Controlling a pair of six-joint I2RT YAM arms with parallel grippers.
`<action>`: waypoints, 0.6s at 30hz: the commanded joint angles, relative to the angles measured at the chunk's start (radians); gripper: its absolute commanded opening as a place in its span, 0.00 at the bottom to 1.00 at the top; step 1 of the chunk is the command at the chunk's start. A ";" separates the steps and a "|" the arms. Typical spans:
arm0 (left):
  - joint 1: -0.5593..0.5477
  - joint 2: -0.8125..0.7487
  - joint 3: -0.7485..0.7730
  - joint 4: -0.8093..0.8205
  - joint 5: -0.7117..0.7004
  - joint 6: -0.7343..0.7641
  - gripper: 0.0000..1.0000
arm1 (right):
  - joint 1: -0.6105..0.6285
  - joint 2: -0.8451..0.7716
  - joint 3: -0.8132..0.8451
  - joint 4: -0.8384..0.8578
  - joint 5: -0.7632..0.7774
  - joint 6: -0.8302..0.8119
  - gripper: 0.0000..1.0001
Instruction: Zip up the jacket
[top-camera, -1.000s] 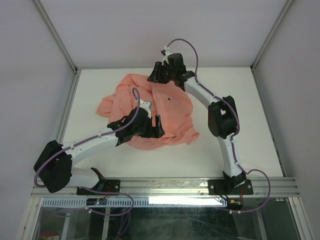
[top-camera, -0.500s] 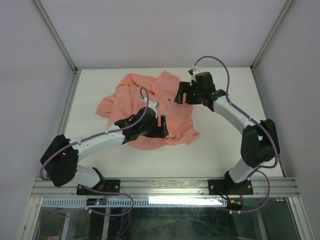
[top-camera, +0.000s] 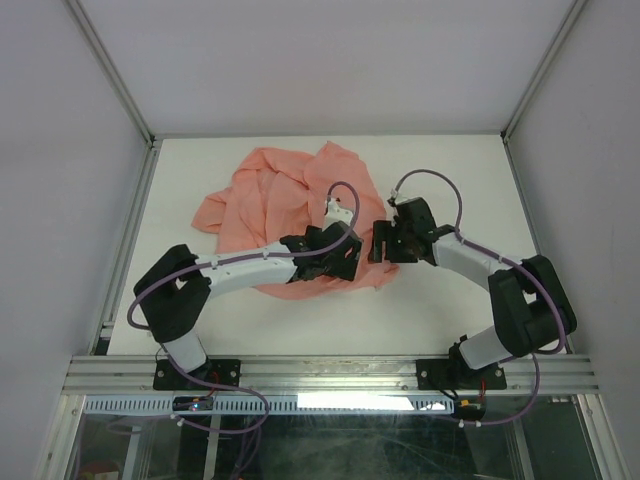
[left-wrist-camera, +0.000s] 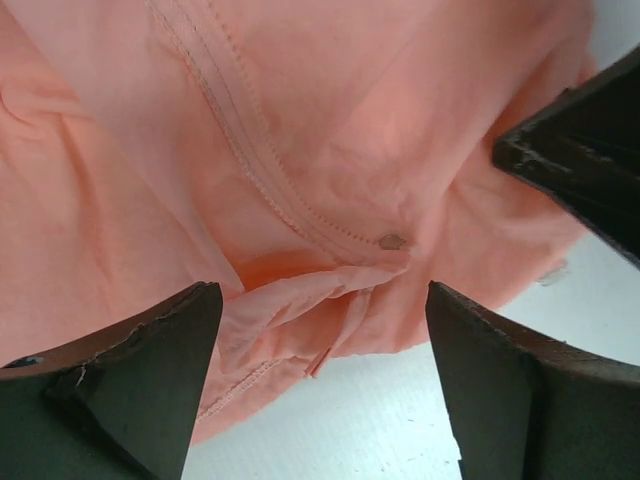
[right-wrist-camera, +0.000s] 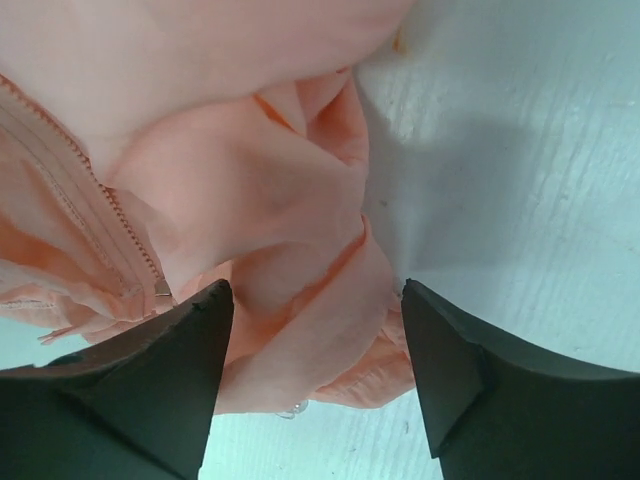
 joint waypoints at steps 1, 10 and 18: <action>-0.020 0.055 0.069 -0.028 -0.118 0.048 0.86 | -0.002 -0.007 -0.029 0.115 -0.025 0.020 0.64; -0.027 0.151 0.122 -0.069 -0.188 0.076 0.89 | -0.015 -0.021 -0.070 0.118 0.005 0.024 0.11; 0.068 0.091 -0.002 -0.106 -0.212 -0.034 0.78 | -0.073 -0.077 -0.093 0.094 0.035 0.035 0.05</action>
